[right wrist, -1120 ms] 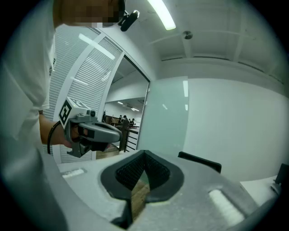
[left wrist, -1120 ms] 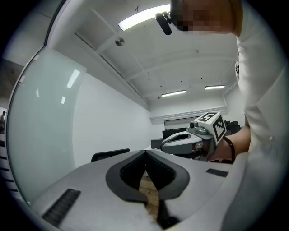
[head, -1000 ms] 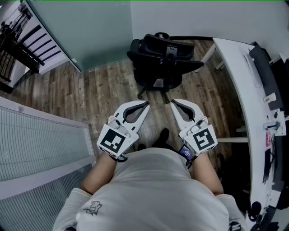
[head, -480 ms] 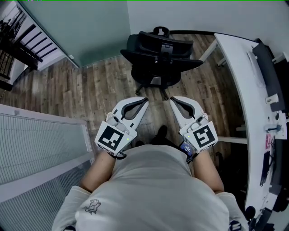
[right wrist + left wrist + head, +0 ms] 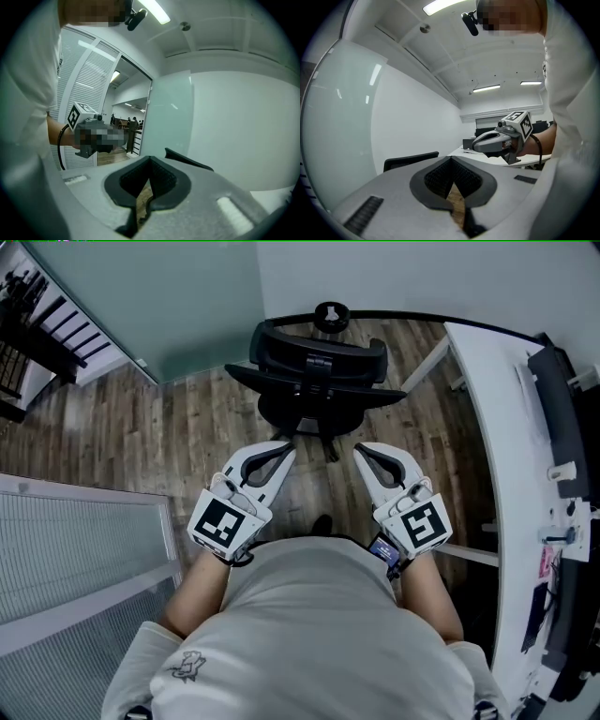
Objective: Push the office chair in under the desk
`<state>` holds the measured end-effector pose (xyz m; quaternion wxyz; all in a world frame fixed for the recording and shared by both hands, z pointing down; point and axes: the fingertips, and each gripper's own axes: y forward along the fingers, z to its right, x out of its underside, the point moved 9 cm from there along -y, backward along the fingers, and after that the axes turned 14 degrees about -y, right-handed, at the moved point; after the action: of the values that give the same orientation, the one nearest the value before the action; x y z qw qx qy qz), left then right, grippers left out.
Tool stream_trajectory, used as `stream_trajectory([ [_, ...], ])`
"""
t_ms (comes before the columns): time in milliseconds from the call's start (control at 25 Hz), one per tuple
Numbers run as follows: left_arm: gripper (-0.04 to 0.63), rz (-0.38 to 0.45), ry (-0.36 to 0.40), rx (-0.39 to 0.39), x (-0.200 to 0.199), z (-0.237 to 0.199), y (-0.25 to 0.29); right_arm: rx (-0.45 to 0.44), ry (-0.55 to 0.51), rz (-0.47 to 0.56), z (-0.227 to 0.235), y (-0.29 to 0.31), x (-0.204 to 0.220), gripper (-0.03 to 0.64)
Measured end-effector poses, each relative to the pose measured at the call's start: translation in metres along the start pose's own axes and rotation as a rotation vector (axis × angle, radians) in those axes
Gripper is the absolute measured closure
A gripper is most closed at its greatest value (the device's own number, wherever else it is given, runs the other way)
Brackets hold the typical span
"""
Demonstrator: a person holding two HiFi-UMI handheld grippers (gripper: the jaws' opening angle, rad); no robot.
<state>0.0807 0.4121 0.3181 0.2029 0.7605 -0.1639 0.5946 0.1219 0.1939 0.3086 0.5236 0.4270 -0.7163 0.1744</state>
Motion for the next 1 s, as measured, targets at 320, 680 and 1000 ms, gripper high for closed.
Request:
stream_trajectory([
  [320,0.595,-0.028,0.012,-0.044,0.002,-0.016,0.058,-0.066,-0.027,-0.011,0.055,0.011,0.037,0.614],
  [680,0.595,-0.166,0.112,0.035,0.009,-0.090,0.102,-0.093,-0.034,-0.052,0.098,0.069,0.068,0.614],
  [1000,0.592,-0.363,0.256,0.048,0.022,-0.169,0.138,-0.193,-0.048,-0.161,0.128,0.119,0.114,0.598],
])
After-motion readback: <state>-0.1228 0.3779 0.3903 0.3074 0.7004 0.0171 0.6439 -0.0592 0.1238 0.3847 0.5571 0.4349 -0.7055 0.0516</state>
